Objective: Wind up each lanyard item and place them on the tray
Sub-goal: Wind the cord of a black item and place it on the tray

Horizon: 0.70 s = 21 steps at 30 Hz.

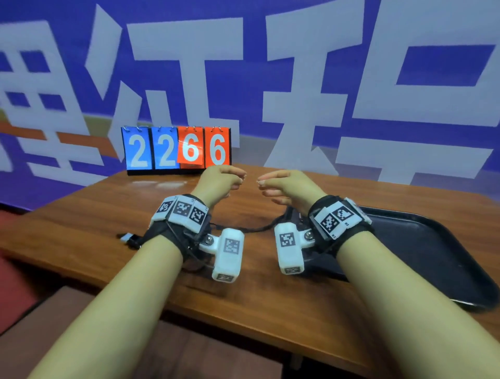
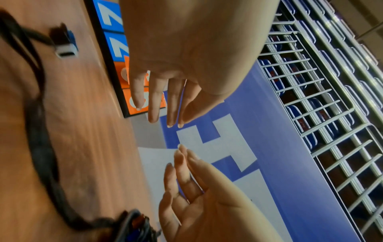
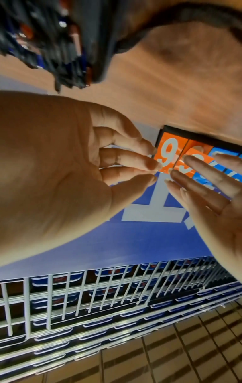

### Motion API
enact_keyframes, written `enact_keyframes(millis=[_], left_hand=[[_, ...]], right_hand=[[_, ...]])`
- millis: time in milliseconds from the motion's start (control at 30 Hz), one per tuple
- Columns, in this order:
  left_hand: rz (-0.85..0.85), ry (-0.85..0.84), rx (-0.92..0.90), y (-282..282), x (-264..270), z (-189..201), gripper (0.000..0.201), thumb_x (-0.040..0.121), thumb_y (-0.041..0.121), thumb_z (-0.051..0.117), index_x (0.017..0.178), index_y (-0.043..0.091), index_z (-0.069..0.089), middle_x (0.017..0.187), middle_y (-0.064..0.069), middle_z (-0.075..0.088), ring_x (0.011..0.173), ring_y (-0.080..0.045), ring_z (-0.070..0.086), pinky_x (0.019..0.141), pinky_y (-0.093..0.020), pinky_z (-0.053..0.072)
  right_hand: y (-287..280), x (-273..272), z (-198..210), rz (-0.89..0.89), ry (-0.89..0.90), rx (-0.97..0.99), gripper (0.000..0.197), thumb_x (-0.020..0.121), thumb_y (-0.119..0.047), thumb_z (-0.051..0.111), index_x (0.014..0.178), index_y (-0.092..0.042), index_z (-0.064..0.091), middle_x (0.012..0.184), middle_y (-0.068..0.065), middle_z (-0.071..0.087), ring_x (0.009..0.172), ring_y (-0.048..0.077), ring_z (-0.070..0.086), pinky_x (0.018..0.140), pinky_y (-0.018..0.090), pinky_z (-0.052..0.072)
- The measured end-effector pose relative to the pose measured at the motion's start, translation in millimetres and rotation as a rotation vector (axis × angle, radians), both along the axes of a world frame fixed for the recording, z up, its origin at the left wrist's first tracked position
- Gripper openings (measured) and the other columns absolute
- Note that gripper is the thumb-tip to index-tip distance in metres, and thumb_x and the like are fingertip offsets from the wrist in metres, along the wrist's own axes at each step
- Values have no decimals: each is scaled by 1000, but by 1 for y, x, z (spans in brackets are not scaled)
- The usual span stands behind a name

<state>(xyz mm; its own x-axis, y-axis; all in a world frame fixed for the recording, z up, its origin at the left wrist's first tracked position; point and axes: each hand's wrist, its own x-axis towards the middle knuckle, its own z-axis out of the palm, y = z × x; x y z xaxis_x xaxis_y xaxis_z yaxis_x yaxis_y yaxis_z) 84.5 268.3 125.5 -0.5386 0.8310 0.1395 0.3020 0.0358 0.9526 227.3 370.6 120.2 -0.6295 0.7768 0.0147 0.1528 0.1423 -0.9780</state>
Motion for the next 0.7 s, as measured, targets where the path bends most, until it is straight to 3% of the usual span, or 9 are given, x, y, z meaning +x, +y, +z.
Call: enact_keyframes(millis=[100, 333, 400, 467, 533, 700], left_hand=[[45, -1, -4, -16, -23, -3, 21, 93, 4, 57, 101, 17, 72, 109, -3, 72, 104, -16, 67, 83, -29, 49], [101, 36, -58, -45, -65, -15, 23, 92, 2, 57, 104, 12, 74, 109, -5, 72, 105, -20, 67, 93, -37, 53], [115, 42, -59, -53, -71, -18, 25, 91, 0, 56, 104, 11, 74, 109, -4, 72, 106, -20, 66, 87, -35, 54], [135, 26, -59, -62, -77, -21, 26, 91, -1, 55, 104, 11, 74, 113, -3, 70, 107, -20, 65, 73, -25, 53], [148, 6, -62, -72, -85, -24, 26, 92, 0, 54, 101, 14, 73, 117, 0, 68, 107, -18, 64, 69, -22, 47], [173, -22, -68, -90, -105, -35, 28, 91, -2, 53, 99, 16, 73, 118, -2, 69, 107, -16, 65, 78, -26, 48]], right_hand=[[-14, -29, -7, 56, -84, 47, 20, 89, -16, 69, 108, -11, 73, 95, 2, 73, 76, 7, 66, 61, 15, 48], [-51, -81, -18, 335, -318, 223, 20, 86, -16, 72, 106, -13, 74, 100, 5, 73, 81, 8, 64, 74, 22, 52], [-60, -89, -18, 394, -353, 265, 20, 86, -15, 73, 105, -13, 75, 95, -1, 72, 75, 3, 62, 67, 17, 49], [-70, -98, -18, 453, -385, 291, 20, 86, -12, 72, 106, -11, 74, 89, -6, 70, 65, -5, 61, 56, 9, 45], [-80, -107, -18, 492, -406, 300, 22, 86, -12, 72, 107, -9, 73, 92, -2, 71, 69, -3, 62, 52, 6, 45], [-96, -130, -23, 558, -540, 404, 23, 82, -22, 77, 104, -19, 74, 102, 3, 73, 82, 8, 60, 70, 20, 47]])
